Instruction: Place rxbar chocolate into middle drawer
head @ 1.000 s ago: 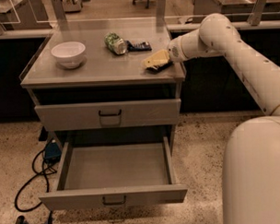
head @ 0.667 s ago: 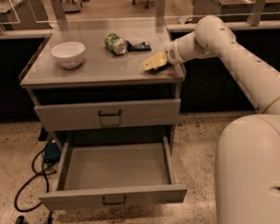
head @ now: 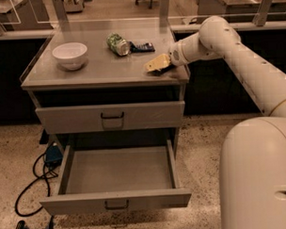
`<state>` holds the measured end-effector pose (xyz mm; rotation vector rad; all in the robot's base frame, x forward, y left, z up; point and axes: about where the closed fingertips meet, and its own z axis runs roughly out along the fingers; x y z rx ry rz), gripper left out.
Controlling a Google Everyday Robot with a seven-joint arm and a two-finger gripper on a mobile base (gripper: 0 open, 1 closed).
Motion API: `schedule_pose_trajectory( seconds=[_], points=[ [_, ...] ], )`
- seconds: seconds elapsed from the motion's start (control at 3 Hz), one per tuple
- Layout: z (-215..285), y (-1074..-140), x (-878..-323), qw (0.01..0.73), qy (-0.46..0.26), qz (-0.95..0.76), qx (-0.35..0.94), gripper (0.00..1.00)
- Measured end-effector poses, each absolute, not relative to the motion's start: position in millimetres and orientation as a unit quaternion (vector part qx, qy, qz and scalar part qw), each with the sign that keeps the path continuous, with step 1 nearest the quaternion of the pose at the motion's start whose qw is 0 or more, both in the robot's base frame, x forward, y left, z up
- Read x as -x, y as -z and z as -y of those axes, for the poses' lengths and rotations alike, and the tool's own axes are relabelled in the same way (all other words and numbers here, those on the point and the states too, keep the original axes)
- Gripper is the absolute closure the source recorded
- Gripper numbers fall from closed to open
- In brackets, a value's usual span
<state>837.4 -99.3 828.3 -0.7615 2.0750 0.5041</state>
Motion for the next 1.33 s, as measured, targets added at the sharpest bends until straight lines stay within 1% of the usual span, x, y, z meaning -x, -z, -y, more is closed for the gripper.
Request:
schedule_pose_trajectory(
  seconds=[1.0, 1.33],
  points=[
    [99.2, -828.3, -837.4, 0.423, -0.201, -0.829, 0.304, 0.89],
    [99.1, -830.1, -834.5, 0.422, -0.199, -0.830, 0.306, 1.00]
  ],
)
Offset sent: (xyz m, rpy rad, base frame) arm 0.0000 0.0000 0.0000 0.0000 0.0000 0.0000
